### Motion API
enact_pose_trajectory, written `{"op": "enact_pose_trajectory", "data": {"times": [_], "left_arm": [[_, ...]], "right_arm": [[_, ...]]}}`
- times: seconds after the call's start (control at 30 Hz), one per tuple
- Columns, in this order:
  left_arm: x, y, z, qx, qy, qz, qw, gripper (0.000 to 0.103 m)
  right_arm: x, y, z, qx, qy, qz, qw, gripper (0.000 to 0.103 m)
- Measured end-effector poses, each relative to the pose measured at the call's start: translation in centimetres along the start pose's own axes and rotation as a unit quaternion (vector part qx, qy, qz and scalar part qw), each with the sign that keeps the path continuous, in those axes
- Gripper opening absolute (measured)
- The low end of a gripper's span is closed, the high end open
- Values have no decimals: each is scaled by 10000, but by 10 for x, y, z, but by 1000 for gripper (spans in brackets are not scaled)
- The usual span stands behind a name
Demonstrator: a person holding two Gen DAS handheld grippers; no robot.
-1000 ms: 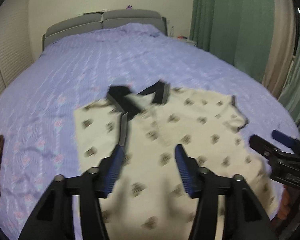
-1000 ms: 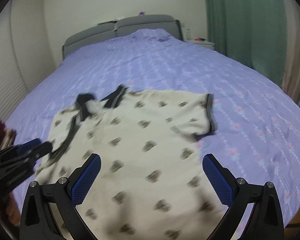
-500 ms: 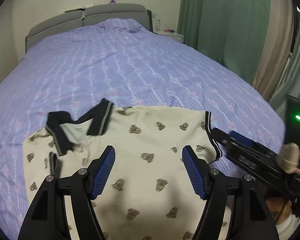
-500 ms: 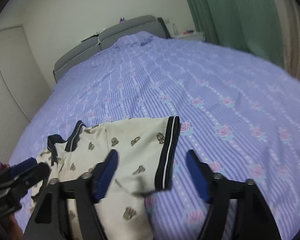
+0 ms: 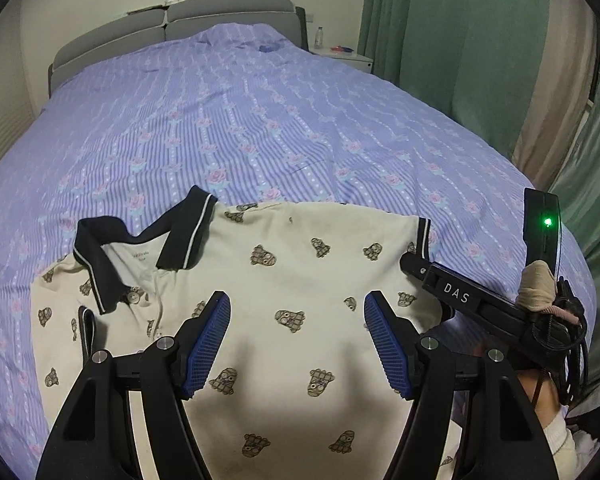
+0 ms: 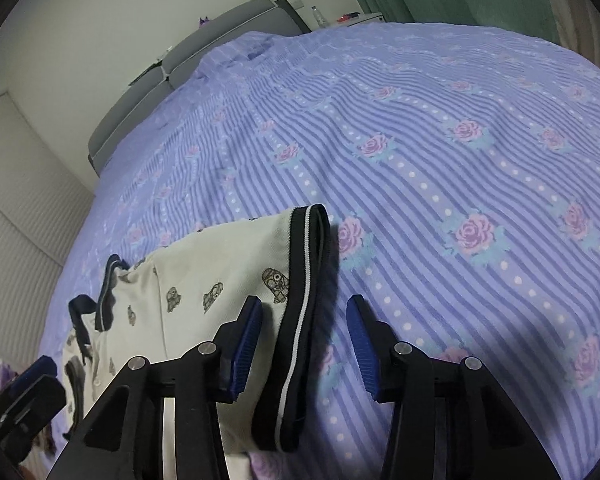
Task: Fold small clothes
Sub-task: 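Grasp the black-trimmed sleeve nearest the right tool with the right tool, then fold the held sleeve over the shirt body and open the right tool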
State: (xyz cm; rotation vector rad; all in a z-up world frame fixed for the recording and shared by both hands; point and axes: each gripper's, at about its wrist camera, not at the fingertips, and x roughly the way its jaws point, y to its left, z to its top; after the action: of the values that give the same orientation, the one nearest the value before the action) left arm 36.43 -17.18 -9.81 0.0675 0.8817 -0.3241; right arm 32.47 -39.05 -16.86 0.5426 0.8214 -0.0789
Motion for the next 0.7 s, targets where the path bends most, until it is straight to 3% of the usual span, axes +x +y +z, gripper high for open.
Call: {"op": "enact_pose_trajectory", "data": {"times": [0.33,0.5,0.7], "left_arm": [[-20,26,-4,-184,-146,101,9997,69],[-37,55,-14,-486,-289,240,9981,69],[-42,89,-32,-818,-187,366,9958,69]], "right_arm": [[-9,12,6,-300,-106,73,9995,7],[-38,66,10,-1228,-398,48,9916,7],[-30,128,-7,-2211,-175,-14,9751,6]]}}
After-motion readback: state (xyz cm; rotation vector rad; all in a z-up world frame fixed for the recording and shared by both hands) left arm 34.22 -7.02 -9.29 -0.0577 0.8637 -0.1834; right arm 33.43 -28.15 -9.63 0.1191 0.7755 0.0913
